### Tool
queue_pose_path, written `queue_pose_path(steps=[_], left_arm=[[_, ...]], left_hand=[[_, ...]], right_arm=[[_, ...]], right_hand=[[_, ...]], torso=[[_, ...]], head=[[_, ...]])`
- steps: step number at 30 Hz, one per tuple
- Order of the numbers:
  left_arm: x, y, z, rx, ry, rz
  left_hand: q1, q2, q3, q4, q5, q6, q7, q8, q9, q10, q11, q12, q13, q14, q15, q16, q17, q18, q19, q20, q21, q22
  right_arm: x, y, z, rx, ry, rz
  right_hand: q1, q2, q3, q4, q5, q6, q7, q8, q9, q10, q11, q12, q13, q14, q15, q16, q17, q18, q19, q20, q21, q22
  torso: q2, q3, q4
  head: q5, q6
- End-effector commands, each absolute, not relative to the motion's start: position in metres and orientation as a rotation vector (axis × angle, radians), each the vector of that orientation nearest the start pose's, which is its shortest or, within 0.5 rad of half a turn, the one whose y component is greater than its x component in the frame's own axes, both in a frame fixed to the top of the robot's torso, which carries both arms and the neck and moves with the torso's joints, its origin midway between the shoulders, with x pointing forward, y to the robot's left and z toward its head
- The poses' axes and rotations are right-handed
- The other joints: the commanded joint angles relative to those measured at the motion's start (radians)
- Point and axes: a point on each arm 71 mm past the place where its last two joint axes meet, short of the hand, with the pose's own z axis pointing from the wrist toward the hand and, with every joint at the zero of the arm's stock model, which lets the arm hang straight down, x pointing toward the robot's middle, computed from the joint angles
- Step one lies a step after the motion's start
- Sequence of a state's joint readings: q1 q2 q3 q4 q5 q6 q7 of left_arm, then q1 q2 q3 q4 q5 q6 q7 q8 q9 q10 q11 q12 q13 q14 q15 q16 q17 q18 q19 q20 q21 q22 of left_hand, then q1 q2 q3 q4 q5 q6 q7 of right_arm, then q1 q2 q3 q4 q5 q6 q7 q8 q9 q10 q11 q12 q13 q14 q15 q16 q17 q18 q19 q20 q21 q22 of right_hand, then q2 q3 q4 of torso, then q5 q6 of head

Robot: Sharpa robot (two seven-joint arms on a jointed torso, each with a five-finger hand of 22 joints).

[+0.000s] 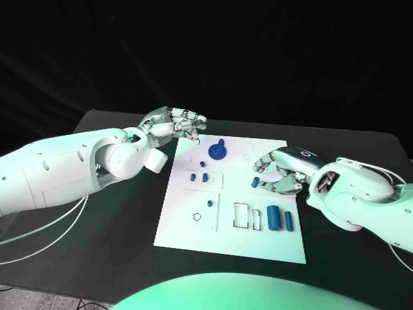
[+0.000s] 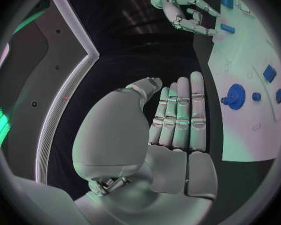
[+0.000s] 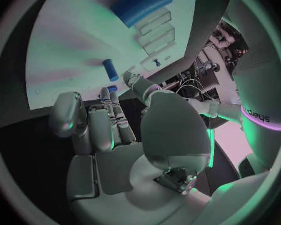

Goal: Assemble the parts on the task board

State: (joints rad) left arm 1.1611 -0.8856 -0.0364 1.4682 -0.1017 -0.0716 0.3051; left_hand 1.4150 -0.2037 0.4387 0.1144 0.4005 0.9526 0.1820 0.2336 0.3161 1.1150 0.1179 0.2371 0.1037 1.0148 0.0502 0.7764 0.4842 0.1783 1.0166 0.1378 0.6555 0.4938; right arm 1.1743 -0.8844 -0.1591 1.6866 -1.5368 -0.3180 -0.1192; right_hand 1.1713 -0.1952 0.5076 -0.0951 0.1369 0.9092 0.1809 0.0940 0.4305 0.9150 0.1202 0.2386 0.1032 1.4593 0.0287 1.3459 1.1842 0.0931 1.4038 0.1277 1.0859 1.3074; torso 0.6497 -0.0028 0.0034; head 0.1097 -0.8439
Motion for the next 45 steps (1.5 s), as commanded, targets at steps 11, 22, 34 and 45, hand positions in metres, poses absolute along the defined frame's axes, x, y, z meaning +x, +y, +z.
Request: queue_pose_path(steps=[11, 22, 34, 45], left_arm=[[0.484, 0.231, -0.201, -1.044, 1.626, -1.622], [0.484, 0.232, -0.201, -1.045, 1.628, -1.621], [0.484, 0.232, -0.202, -1.046, 1.632, -1.620], [0.484, 0.233, -0.202, -1.047, 1.632, -1.618]], left_hand=[[0.001, 0.009, -0.006, -0.001, 0.002, 0.000, 0.007, -0.005, 0.000, -0.006, 0.003, -0.003, 0.002, -0.007, 0.003, -0.003, 0.001, 0.002, -0.005, -0.001, -0.005, 0.002], [0.002, 0.010, -0.006, -0.002, 0.002, 0.000, 0.007, -0.005, 0.000, -0.006, 0.003, -0.003, 0.002, -0.008, 0.003, -0.003, 0.002, 0.002, -0.005, -0.001, -0.005, 0.002], [0.002, 0.011, -0.007, -0.001, 0.002, 0.000, 0.007, -0.006, 0.000, -0.006, 0.003, -0.003, 0.002, -0.007, 0.003, -0.002, 0.002, 0.002, -0.005, -0.001, -0.004, 0.002], [0.003, 0.012, -0.006, -0.001, 0.002, 0.000, 0.007, -0.006, 0.000, -0.006, 0.003, -0.003, 0.003, -0.007, 0.003, -0.002, 0.003, 0.002, -0.004, -0.001, -0.004, 0.002]], right_arm=[[0.431, -0.163, -0.238, -0.370, 1.808, 0.696], [0.429, -0.157, -0.245, -0.380, 1.821, 0.703], [0.431, -0.157, -0.247, -0.373, 1.799, 0.685], [0.433, -0.158, -0.247, -0.386, 1.772, 0.666]], right_hand=[[0.032, 0.036, 0.026, -0.005, -0.023, 0.036, 0.002, 0.010, -0.005, 0.054, -0.002, 0.042, -0.013, 0.017, 0.001, 0.023, 0.021, -0.006, 0.035, -0.002, 0.055, 0.040], [0.039, 0.052, 0.074, -0.008, -0.040, 0.070, -0.009, 0.022, -0.006, 0.088, -0.012, 0.050, -0.027, 0.028, -0.007, 0.035, 0.036, -0.014, 0.053, -0.010, 0.094, 0.061], [0.057, 0.088, 0.149, -0.019, -0.085, 0.105, -0.021, 0.041, -0.001, 0.149, -0.027, 0.052, -0.034, 0.042, -0.022, 0.051, 0.059, -0.026, 0.075, -0.024, 0.157, 0.096], [0.104, 0.118, 0.187, -0.060, -0.087, 0.130, -0.025, 0.065, 0.016, 0.193, -0.037, 0.055, -0.028, 0.043, -0.029, 0.053, 0.062, -0.036, 0.090, -0.031, 0.209, 0.126]], torso=[[0.000, -0.0006, 0.0010], [0.000, 0.0002, 0.0002], [0.000, 0.0004, 0.0001], [0.000, 0.0009, -0.0005]], head=[[0.001, -0.004], [0.005, -0.007], [0.004, -0.008], [0.005, -0.010]])
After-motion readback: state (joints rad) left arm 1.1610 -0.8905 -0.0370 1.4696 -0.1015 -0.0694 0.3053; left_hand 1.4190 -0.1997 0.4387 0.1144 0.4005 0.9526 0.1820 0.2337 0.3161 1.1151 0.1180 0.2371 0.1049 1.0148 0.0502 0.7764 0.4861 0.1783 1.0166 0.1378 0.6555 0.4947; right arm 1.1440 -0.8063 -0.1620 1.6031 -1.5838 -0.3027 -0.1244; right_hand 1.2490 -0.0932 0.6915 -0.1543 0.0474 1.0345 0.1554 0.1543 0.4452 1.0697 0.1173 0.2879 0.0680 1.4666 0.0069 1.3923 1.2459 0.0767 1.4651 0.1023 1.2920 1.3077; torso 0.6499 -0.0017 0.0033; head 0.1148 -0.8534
